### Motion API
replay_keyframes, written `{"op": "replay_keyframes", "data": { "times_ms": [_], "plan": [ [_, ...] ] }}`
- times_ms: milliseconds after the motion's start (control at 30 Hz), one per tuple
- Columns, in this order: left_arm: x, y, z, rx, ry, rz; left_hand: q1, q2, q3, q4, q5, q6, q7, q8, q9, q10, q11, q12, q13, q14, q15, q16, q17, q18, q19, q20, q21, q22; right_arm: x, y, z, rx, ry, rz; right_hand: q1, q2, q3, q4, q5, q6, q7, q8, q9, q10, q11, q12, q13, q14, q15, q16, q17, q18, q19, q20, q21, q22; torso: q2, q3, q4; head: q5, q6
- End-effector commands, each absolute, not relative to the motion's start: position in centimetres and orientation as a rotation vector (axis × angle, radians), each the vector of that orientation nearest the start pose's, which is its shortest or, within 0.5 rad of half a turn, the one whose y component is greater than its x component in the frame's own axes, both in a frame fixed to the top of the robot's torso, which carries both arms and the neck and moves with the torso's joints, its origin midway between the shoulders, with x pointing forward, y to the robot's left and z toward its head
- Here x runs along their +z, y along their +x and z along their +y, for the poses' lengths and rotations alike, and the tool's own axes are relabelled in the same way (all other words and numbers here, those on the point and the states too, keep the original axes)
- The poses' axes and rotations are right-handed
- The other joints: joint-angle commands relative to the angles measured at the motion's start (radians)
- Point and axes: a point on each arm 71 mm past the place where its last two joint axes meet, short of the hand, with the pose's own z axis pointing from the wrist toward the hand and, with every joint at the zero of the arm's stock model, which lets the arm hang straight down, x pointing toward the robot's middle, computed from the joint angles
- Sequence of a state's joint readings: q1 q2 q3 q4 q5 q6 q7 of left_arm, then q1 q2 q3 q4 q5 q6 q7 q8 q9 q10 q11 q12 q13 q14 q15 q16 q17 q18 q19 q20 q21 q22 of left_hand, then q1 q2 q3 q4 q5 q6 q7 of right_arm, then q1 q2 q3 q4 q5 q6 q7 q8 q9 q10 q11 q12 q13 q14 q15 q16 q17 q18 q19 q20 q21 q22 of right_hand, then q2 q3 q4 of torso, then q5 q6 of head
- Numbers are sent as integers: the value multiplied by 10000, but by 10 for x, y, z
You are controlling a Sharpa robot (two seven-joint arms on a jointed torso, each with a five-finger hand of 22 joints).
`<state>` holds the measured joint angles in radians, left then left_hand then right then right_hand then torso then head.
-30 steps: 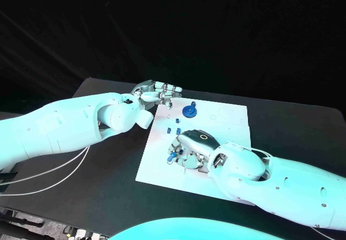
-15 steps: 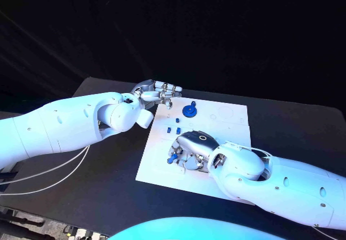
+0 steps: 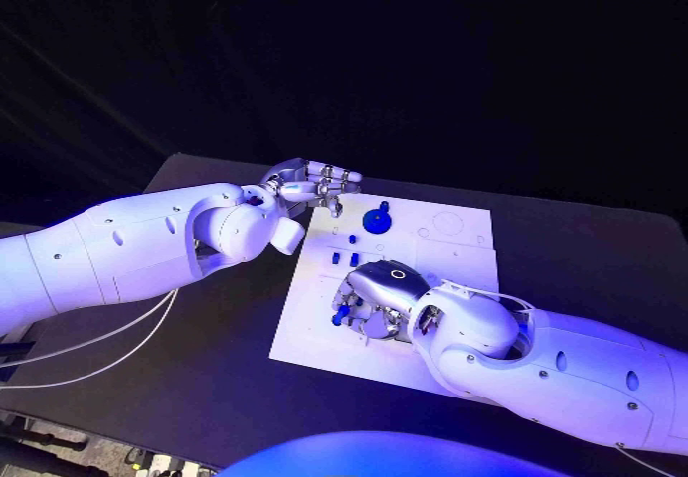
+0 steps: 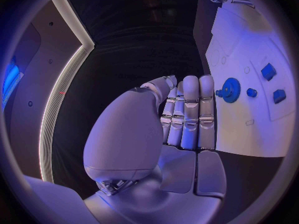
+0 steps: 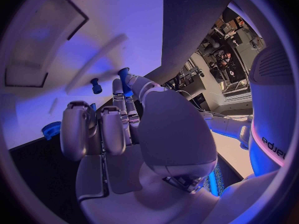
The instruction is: Assemble the parts on the task board
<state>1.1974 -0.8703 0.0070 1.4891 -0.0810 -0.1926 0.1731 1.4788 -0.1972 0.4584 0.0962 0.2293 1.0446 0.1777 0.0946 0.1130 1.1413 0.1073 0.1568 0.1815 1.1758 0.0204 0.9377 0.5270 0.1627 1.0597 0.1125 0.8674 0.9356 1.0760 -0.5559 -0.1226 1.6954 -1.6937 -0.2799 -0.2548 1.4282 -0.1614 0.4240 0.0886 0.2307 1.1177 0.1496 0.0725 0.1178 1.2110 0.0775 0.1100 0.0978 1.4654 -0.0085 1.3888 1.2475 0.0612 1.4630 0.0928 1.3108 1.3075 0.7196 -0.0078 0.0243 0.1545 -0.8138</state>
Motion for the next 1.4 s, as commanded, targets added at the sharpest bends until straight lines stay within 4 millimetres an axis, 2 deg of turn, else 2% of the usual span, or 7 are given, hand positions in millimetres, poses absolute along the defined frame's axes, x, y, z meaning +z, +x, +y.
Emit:
{"op": "replay_keyframes", "data": {
  "times_ms": [33,500,833,1133,1233,1333,1400],
  "plan": [
    [-176,497,223,-14985,-11158,16334,-28,90,-3,-58,-17,-34,45,3,-10,-74,8,69,15,-8,56,37,-15,103,47,20,-26,3,-238,375,-18,8770,-5361,17238,-180,-68,13,48,76,-184,45,-90,-56,-146,58,-83,-39,412,93,-5,-24,-70,-33,69,-89,1843,0,-2,7,-6,-11],
    [-177,497,224,-14966,-11172,16356,-28,90,-3,-58,-17,-34,45,3,-10,-74,8,69,15,-8,56,37,-15,103,47,20,-26,3,-236,375,-21,8796,-5024,16990,-697,-416,-430,176,-93,-1114,48,-103,-286,-941,183,-257,-153,304,212,-207,-380,35,-245,208,-630,1707,3,16,-6,1,-26],
    [-177,497,224,-14956,-11181,16374,-28,90,-3,-58,-17,-34,45,3,-10,-74,8,69,15,-8,56,37,-15,103,47,20,-26,3,-226,371,-33,9235,-4372,16261,-647,-329,-1371,160,-134,-1591,-11,-72,-380,-1629,223,34,-167,219,236,-454,-750,153,-477,246,-1318,1505,-9,18,-3,-81,27],
    [-179,497,226,-14883,-11212,16403,-38,99,-16,-63,-20,-35,48,10,-16,-86,10,93,18,-10,58,41,-28,107,39,21,-49,-13,-194,382,-97,9556,-1637,16464,-905,-139,-2023,521,-172,-878,112,282,-210,-599,114,1036,119,221,165,-531,-868,158,-431,203,-1378,1486,-80,-3,-69,-656,274],
    [-180,497,227,-14841,-11229,16420,-38,99,-16,-63,-20,-35,48,10,-16,-86,10,93,18,-10,58,41,-28,107,39,21,-49,-13,-189,391,-131,9030,-516,17011,-1198,-113,-2280,771,14,-462,-128,508,-110,548,-189,1802,506,321,-48,-330,-559,86,-239,66,-946,1620,-135,-18,-143,-920,350],
    [-181,497,228,-14799,-11245,16422,-40,99,-18,-63,-20,-36,48,10,-16,-88,11,95,18,-11,58,42,-29,107,39,22,-50,-13,-189,396,-169,8118,445,17571,-1583,-98,-2851,1132,794,-65,-504,780,63,1410,-530,3178,1558,487,-394,63,38,-71,92,-273,-149,1878,-184,-15,-224,-1153,390],
    [-181,497,228,-14792,-11251,16426,-46,101,-23,-62,-21,-37,48,12,-18,-91,11,101,18,-12,59,43,-33,107,40,23,-53,-14,-191,395,-185,7633,745,17806,-1827,-119,-3241,1349,1280,1,-593,901,175,2080,-675,6432,4956,663,-472,568,858,-230,391,-370,655,2119,-201,-2,-257,-1282,397]
  ]
}}
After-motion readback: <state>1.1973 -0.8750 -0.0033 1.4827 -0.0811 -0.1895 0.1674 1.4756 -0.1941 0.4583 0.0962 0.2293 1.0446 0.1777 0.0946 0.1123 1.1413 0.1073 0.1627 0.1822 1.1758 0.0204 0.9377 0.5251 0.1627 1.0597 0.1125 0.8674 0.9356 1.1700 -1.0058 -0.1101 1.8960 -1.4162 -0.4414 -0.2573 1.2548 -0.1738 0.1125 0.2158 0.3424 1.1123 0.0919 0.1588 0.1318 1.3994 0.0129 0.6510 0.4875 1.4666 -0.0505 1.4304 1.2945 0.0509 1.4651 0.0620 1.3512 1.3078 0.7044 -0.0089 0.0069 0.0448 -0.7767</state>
